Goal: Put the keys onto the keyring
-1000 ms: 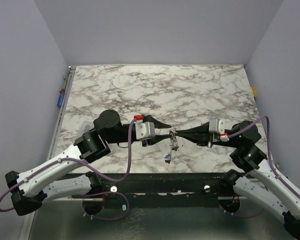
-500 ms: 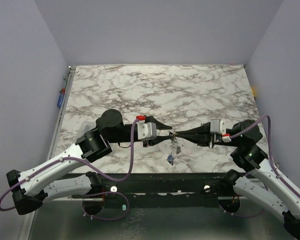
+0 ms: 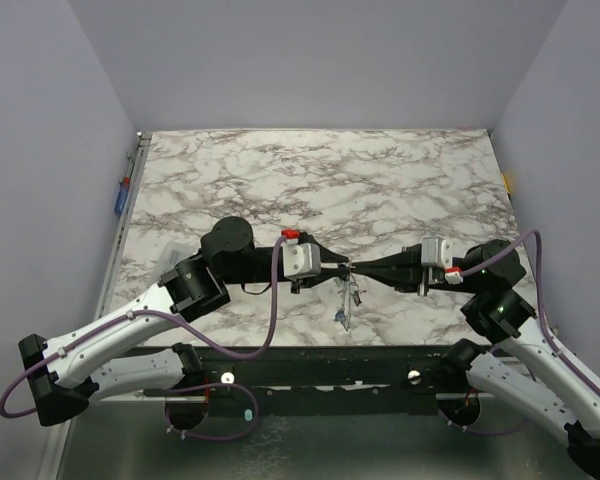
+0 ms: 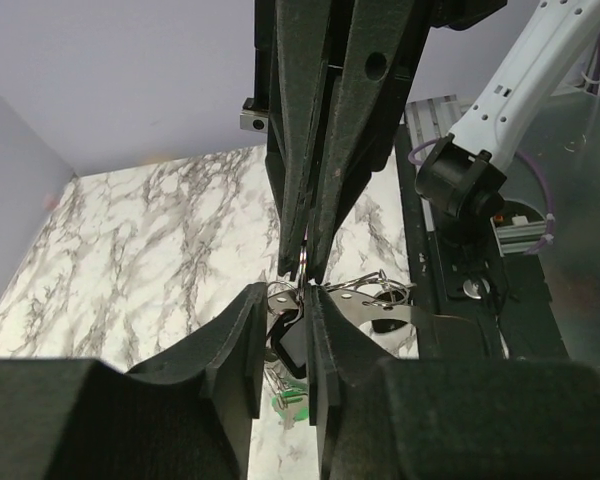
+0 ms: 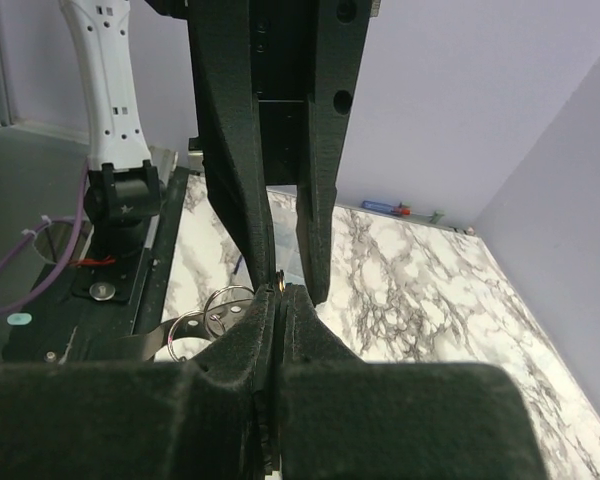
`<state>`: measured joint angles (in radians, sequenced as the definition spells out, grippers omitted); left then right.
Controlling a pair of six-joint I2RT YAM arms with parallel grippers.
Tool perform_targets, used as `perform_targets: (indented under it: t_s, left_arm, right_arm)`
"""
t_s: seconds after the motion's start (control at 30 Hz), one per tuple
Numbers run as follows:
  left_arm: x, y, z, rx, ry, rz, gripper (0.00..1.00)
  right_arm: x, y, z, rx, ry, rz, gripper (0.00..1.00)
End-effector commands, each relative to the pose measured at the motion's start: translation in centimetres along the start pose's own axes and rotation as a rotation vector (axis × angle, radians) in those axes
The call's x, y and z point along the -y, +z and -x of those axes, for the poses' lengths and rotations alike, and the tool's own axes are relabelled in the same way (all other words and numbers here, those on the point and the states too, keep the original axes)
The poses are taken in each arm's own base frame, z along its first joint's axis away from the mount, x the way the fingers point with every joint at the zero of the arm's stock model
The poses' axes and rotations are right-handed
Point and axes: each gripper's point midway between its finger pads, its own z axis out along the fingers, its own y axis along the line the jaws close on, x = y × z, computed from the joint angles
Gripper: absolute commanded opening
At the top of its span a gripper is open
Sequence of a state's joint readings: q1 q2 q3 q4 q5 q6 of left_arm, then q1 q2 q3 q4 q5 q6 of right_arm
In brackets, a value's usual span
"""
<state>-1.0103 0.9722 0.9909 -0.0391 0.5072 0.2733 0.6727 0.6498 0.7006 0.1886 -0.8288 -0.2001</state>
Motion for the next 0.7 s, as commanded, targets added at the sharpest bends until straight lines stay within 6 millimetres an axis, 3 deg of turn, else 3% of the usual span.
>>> perform_targets:
  t_s: [0.0,0.17,0.27,0.4,0.57,0.67]
  left_arm:
    - [0.1,0.4,0.3,0.022,0.006,-0.005,0.24]
    - [-0.1,0.7,0.3,0.039,0.009,0.003,0.18]
    - [-0.3,0.7,0.5,0.049,0.009,0.016,0.04]
    - [-1.0,0.5,0.8,0.054,0.025,0.051,0.00]
    - [-2.1,0.0,0.6,0.035,0.043,0.120,0.00]
    - [-2.2,0.0,0.3,0.023,0.047,0.124,0.00]
  right_arm:
    - [0.3,0.1,3.2,0.074,-0.063,0.004,0.01]
    - [0.4,0.1,3.6,0.087,-0.069,0.002,0.01]
    - [0.3,0.2,3.8,0.096,-0.066,0.010,0.01]
    - [0.3,0.2,3.5,0.084,-0.060,0.009,0.02]
    - [0.4,0.0,2.4,0.038,-0.044,-0.003,0.28]
    - [0.4,0.0,1.9,0.008,-0.038,0.001,0.38]
